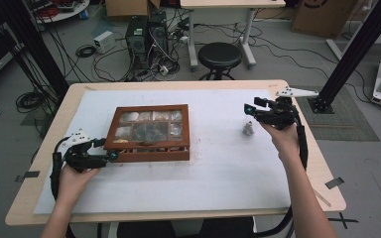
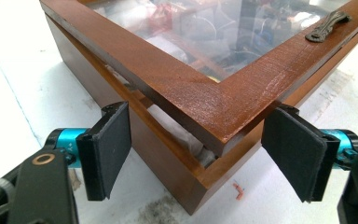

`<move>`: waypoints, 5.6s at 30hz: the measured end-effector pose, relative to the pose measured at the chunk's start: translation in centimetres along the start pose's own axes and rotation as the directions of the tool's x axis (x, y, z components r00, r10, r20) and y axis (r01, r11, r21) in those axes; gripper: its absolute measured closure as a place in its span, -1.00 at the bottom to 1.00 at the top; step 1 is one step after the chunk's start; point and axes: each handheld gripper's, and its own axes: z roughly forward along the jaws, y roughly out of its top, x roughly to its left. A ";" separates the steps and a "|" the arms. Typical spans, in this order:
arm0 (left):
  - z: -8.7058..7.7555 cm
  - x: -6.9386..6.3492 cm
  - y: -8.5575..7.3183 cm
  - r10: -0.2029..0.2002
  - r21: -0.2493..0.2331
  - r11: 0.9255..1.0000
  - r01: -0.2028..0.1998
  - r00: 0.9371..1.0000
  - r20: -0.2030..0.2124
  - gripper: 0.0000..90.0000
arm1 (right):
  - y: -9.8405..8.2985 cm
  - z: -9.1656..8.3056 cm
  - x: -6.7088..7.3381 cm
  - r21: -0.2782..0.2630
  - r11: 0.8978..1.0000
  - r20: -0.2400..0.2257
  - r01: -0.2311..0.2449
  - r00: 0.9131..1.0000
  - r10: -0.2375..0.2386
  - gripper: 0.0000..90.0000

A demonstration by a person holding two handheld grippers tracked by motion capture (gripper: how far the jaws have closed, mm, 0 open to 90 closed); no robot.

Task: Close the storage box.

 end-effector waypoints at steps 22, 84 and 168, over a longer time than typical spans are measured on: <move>0.3 -0.1 -0.9 -0.007 0.042 0.999 0.007 1.000 0.004 -0.46 | -0.4 -0.2 -0.3 -0.006 1.000 0.004 -0.008 1.000 0.008 -0.08; -1.1 -3.0 7.8 0.139 -0.165 0.978 -0.126 0.988 0.070 -0.46 | -1.4 -1.9 -0.3 -0.018 1.000 0.012 -0.012 1.000 0.013 -0.25; 1.5 -6.6 13.6 0.188 -0.253 0.956 -0.147 0.971 0.146 -0.46 | -1.6 -4.2 0.4 -0.067 0.997 0.013 0.027 1.000 -0.026 -0.35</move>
